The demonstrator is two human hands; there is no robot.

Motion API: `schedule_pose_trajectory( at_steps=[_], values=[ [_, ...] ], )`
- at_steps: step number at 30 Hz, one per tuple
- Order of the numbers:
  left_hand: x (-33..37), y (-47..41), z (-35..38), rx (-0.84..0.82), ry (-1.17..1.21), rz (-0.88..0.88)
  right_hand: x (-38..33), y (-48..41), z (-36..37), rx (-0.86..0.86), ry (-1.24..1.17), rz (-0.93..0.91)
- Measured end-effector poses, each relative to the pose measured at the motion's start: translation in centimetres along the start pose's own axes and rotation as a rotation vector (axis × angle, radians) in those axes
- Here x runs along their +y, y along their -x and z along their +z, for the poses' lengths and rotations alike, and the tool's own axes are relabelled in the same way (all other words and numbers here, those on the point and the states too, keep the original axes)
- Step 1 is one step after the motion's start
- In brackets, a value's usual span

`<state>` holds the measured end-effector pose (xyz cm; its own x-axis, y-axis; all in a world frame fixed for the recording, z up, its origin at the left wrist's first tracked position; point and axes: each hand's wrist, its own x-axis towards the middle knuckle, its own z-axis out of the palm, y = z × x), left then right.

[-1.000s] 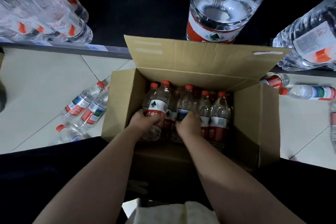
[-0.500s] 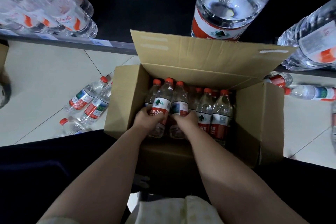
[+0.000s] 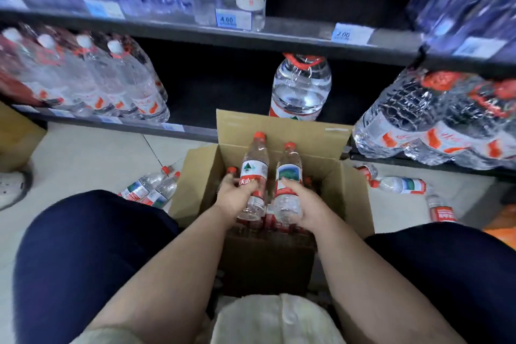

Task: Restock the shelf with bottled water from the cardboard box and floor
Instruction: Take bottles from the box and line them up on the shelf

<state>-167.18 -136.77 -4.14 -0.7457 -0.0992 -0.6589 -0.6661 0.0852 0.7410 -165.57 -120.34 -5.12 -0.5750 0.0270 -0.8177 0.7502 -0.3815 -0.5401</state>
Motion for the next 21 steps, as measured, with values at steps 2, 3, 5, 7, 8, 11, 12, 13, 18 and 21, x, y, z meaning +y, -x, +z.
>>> schedule_pose_trajectory(
  at_steps=[2, 3, 5, 7, 8, 11, 12, 13, 18, 21],
  values=[
    [1.9, 1.9, 0.1, -0.05, 0.04, 0.028, -1.6, 3.0, -0.1, -0.018, -0.077, -0.052],
    [2.9, 2.8, 0.0, -0.078, 0.058, 0.052, -2.3, 4.1, -0.1, -0.049, -0.134, -0.079],
    [5.0, 4.6, -0.1, -0.114, 0.09, 0.11, -3.7, 6.0, 0.0, -0.097, -0.205, -0.15],
    [7.3, 6.4, -0.3, -0.136, 0.102, 0.169, -5.6, 8.1, 0.3, -0.155, -0.255, -0.244],
    [8.5, 7.1, -0.4, -0.147, 0.11, 0.207, -6.5, 9.0, 0.3, -0.199, -0.267, -0.298],
    [12.3, 9.0, -0.5, -0.19, 0.118, 0.338, -9.5, 12.2, 0.2, -0.371, -0.26, -0.442],
    [13.5, 9.5, -0.4, -0.199, 0.111, 0.374, -10.5, 13.4, 0.3, -0.399, -0.26, -0.484],
    [14.7, 9.8, -0.4, -0.199, 0.108, 0.405, -11.5, 14.3, 0.4, -0.407, -0.26, -0.519],
    [19.5, 11.5, 0.7, -0.228, 0.169, 0.507, -15.7, 17.3, 0.2, -0.389, -0.285, -0.56],
    [21.6, 11.8, 2.2, -0.266, 0.213, 0.524, -17.5, 17.8, -0.1, -0.415, -0.229, -0.637]
  ],
)
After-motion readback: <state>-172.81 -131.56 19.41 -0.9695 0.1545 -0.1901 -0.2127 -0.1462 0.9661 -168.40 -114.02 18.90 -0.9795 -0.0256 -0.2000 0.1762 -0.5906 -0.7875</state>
